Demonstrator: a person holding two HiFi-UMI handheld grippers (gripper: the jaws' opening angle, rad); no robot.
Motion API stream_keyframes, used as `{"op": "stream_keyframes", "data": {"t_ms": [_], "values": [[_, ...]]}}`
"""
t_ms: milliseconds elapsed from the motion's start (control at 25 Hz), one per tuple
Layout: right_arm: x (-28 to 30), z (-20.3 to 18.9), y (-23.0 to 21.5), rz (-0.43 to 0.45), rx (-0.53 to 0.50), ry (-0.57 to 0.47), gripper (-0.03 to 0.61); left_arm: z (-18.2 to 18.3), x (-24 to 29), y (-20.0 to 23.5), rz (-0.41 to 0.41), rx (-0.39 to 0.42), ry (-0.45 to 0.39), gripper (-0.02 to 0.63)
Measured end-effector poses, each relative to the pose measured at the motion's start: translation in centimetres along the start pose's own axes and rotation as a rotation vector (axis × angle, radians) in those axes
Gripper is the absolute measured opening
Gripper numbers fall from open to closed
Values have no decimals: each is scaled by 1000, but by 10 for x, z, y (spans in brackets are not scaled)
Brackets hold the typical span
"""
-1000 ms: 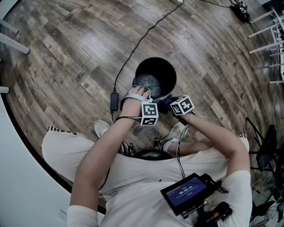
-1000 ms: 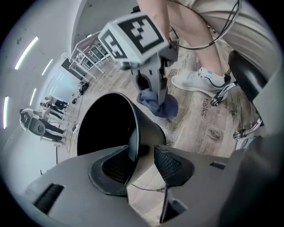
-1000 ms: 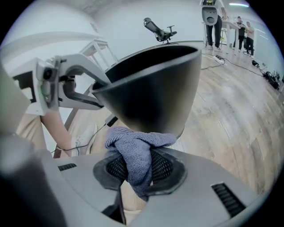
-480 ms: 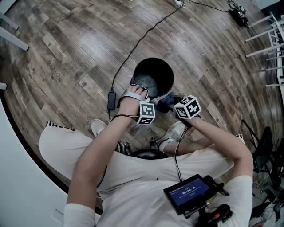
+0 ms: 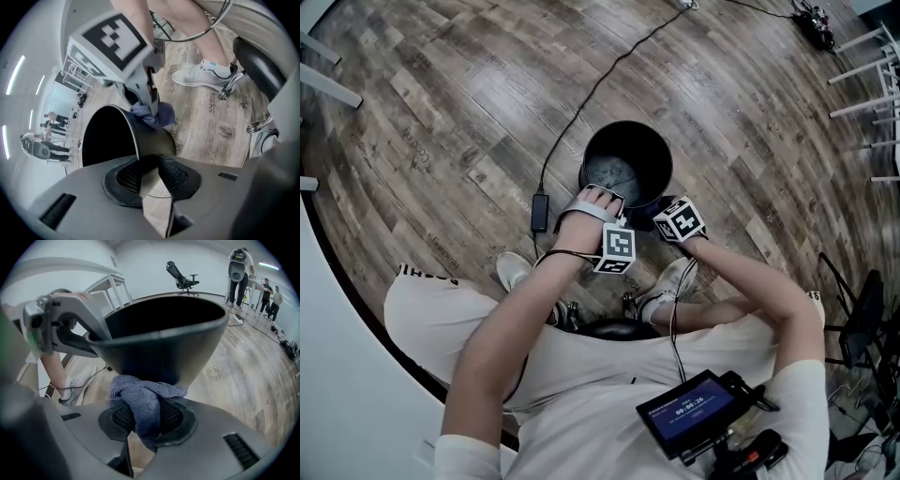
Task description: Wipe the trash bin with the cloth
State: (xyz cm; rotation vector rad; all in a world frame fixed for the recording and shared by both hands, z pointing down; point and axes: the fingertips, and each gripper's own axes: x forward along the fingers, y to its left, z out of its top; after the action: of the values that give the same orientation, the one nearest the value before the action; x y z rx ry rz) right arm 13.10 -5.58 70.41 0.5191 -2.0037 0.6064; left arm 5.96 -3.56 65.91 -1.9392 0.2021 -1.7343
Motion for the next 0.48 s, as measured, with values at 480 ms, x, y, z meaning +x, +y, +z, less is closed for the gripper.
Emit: {"op": "stream_keyframes", "data": {"t_ms": [480], "values": [[113,-57,-37,-57,-100,128,100,17,1,5,-28,-47,-55,106]]}}
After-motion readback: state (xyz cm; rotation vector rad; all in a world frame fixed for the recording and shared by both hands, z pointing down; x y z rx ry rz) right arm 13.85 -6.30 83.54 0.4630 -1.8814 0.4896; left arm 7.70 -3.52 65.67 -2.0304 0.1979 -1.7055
